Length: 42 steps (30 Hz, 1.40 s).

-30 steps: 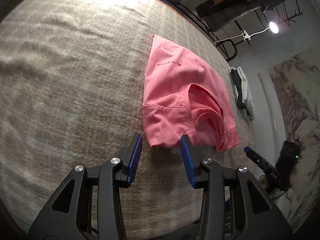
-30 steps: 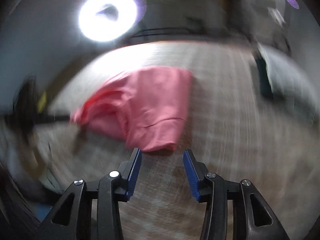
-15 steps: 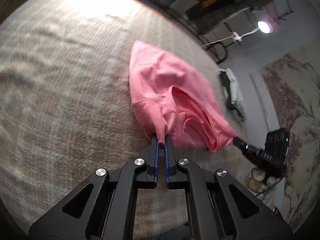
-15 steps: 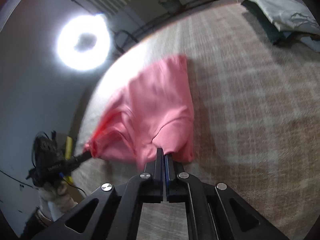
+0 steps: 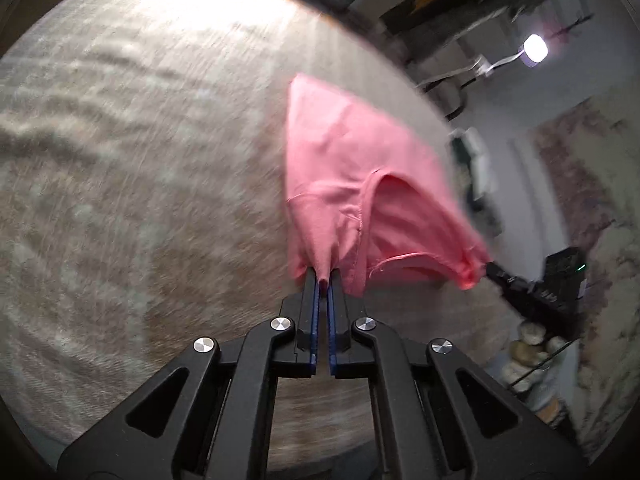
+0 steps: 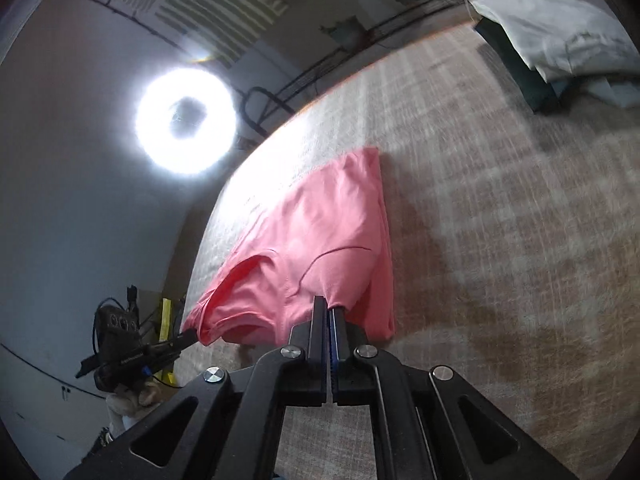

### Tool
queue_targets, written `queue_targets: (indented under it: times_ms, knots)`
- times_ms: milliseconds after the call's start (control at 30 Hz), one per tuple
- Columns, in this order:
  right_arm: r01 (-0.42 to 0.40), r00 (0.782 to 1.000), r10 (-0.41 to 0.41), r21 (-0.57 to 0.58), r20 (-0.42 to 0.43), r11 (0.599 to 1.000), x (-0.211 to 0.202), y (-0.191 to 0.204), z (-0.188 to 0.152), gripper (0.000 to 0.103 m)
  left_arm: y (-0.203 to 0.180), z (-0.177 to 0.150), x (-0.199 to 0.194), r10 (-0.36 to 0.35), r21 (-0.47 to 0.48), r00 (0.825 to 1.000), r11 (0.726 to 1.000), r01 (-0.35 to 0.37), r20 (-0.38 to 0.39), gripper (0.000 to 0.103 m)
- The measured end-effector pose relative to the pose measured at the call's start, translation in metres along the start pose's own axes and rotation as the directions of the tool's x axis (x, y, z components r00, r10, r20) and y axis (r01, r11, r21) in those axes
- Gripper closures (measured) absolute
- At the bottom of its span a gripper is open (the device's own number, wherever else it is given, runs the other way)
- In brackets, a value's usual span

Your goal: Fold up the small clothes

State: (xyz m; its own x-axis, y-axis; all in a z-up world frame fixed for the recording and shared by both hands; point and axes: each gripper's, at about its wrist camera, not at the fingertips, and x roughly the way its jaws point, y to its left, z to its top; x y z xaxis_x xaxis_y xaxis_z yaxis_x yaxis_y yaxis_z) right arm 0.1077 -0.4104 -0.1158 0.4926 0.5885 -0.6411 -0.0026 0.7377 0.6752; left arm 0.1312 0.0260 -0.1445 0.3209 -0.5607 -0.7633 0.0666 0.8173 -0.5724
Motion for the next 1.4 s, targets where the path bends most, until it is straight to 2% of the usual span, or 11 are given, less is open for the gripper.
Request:
queue_targets:
  times_ms: [200, 267, 333, 433, 600, 767, 833, 933, 1100, 1233, 1400]
  knots:
    - [0.253, 0.957, -0.268, -0.135, -0.109, 0.958, 0.035, 0.002, -0.017, 0.100, -0.011, -0.013, 0.011, 0.151, 0.107, 0.988, 0.983, -0.147, -0.026, 0.102]
    - [0.292, 0.946, -0.311, -0.173, -0.093, 0.941, 0.029, 0.009, -0.013, 0.085, -0.018, -0.011, -0.003, 0.171, 0.117, 0.985, 0.978, -0.173, 0.031, 0.102]
    - [0.293, 0.952, -0.304, -0.187, -0.032, 0.938, 0.013, 0.016, -0.003, 0.071, -0.027, -0.004, -0.015, 0.146, 0.105, 0.985, 0.982, -0.155, 0.087, 0.102]
    - [0.241, 0.970, -0.240, -0.186, 0.029, 0.953, -0.002, 0.016, 0.019, 0.071, -0.045, 0.013, -0.010, 0.121, 0.143, 0.985, 0.980, -0.138, 0.122, 0.102]
    - [0.182, 0.983, -0.182, -0.144, 0.011, 0.973, 0.027, 0.012, 0.050, 0.069, -0.081, 0.028, 0.030, 0.111, 0.257, 0.990, 0.957, -0.131, 0.088, 0.102]
    - [0.143, 0.989, -0.146, -0.097, -0.020, 0.985, 0.061, 0.000, 0.078, 0.065, -0.085, 0.016, 0.084, 0.157, 0.327, 0.984, 0.937, -0.123, -0.079, 0.102]
    - [0.127, 0.992, -0.129, -0.076, -0.014, 0.989, 0.068, -0.005, 0.091, 0.065, -0.088, 0.011, 0.082, 0.157, 0.347, 0.986, 0.929, -0.128, -0.056, 0.102]
    - [0.080, 0.997, -0.080, -0.029, -0.020, 0.996, 0.084, -0.016, 0.111, 0.065, -0.092, 0.015, 0.067, 0.082, 0.318, 0.994, 0.947, -0.056, -0.069, 0.102]
    - [0.033, 0.997, -0.032, 0.019, -0.070, 0.999, 0.121, -0.030, 0.134, 0.071, -0.095, 0.025, 0.043, 0.121, 0.352, 0.991, 0.927, -0.133, 0.056, 0.102]
    - [-0.022, 0.996, 0.026, 0.056, -0.083, 0.998, 0.138, -0.034, 0.143, 0.096, -0.078, 0.034, 0.055, 0.167, 0.308, 0.985, 0.936, -0.169, 0.032, 0.102]
    - [0.183, 0.981, -0.191, -0.173, -0.028, 0.968, 0.134, -0.001, 0.146, 0.103, -0.068, 0.034, 0.052, 0.191, 0.301, 0.980, 0.933, -0.198, 0.053, 0.102]
